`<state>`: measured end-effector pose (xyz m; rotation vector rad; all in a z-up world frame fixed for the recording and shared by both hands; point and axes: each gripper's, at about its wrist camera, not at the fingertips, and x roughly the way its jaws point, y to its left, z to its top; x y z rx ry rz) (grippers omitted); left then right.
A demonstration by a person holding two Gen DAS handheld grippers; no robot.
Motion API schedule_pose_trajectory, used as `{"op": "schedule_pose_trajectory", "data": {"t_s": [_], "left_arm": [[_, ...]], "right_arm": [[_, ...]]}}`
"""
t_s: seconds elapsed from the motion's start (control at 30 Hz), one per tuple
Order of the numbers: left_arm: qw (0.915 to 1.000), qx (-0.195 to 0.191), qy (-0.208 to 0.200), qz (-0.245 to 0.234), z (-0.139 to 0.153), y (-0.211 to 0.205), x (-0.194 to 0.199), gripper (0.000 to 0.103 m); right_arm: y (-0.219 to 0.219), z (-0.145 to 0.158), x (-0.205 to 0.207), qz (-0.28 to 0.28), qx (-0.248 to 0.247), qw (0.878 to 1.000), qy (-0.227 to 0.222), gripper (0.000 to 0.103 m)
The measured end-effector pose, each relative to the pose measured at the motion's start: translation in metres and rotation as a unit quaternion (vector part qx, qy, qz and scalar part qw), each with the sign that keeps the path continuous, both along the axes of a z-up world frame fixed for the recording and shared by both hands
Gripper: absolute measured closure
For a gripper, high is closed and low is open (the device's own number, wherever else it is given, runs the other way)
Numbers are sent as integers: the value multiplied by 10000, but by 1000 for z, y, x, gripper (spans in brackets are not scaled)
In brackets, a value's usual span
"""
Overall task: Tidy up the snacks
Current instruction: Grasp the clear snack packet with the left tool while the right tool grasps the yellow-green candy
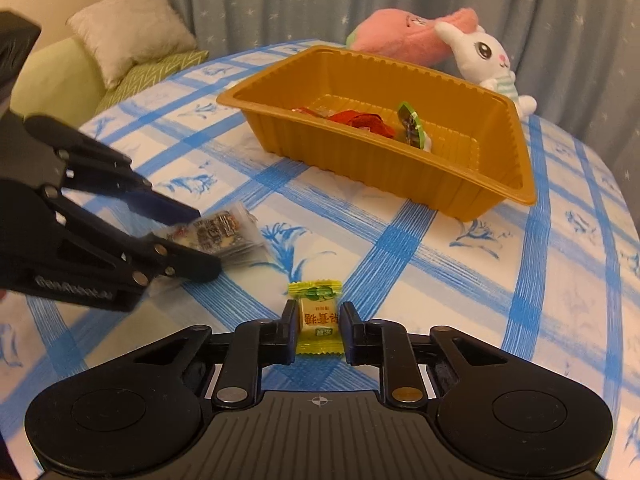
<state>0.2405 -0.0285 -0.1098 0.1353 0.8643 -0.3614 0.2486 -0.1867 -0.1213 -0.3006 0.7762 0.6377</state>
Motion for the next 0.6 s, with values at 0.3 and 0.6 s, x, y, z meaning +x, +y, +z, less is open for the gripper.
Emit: {"op": "schedule_pose_trajectory", "data": {"t_s": [0.3,0.6], "left_arm": [[10000,79,22,10,-5,-5,4,66],[9999,-28,89,124,-2,-6,1,69]], "right_arm": [[1,9,-1,-320,194,9993,-44,82],[-10,15,5,-774,418,9961,51,82]]}}
